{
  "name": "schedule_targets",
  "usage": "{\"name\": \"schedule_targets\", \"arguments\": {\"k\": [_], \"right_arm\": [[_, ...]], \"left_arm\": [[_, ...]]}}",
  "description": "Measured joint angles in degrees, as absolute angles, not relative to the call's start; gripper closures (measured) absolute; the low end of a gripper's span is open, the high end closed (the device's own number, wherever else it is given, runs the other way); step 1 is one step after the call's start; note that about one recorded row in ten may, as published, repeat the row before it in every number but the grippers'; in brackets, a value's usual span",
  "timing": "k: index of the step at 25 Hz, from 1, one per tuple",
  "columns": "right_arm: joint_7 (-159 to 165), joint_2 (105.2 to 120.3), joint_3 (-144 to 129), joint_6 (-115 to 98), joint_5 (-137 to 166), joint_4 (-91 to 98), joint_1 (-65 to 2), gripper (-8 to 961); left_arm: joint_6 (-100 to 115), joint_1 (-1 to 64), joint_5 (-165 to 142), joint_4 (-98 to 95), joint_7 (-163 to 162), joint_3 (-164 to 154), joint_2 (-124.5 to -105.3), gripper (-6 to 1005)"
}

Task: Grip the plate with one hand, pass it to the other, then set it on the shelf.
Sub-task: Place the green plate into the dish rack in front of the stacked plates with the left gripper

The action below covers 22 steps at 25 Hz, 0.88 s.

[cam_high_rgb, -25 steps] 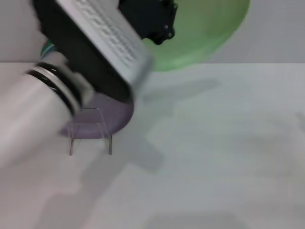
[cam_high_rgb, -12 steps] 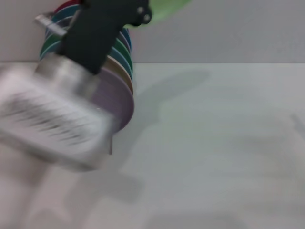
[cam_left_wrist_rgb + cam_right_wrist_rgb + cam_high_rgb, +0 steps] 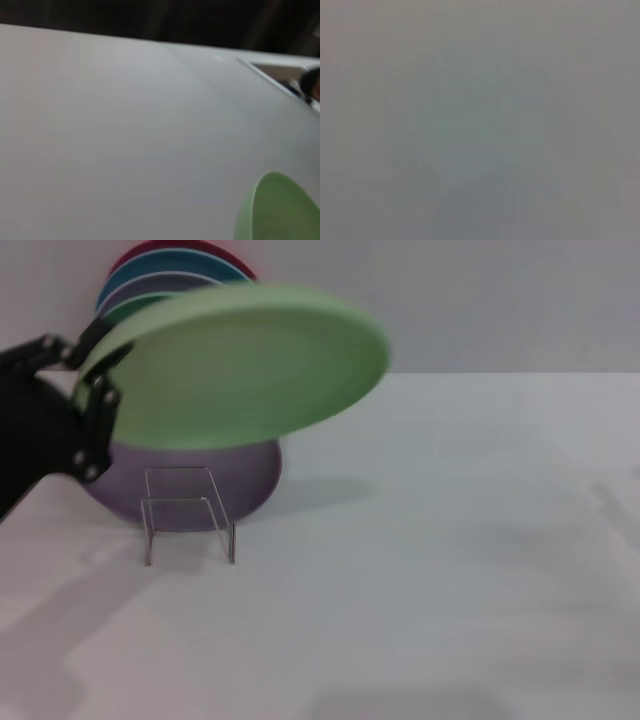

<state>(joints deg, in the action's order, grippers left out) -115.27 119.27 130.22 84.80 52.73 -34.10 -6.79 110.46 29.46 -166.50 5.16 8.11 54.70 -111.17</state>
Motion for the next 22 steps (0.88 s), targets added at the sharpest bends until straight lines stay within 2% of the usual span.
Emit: {"name": "schedule_targets", "arguments": {"k": [3,10,22], "right_arm": [[-115.3,119.27,129.9,85.7,52.8,-33.8,-7.1,151],[-115.3,119.27,129.4,87.4,52.8,-33.6,-7.3,151],[-115.3,119.34,129.4,88.3,52.8,-33.0,-7.5,152]], "left_arm": [[110.8,29.6,-166.3,-0.3,9.9,54.4,-110.61,920],[109.2,29.9,-165.9,0.0,12.1,53.7,-109.37,922],[106.7,29.8,-165.7,-0.1,13.2,51.9,-109.56,923]]}}
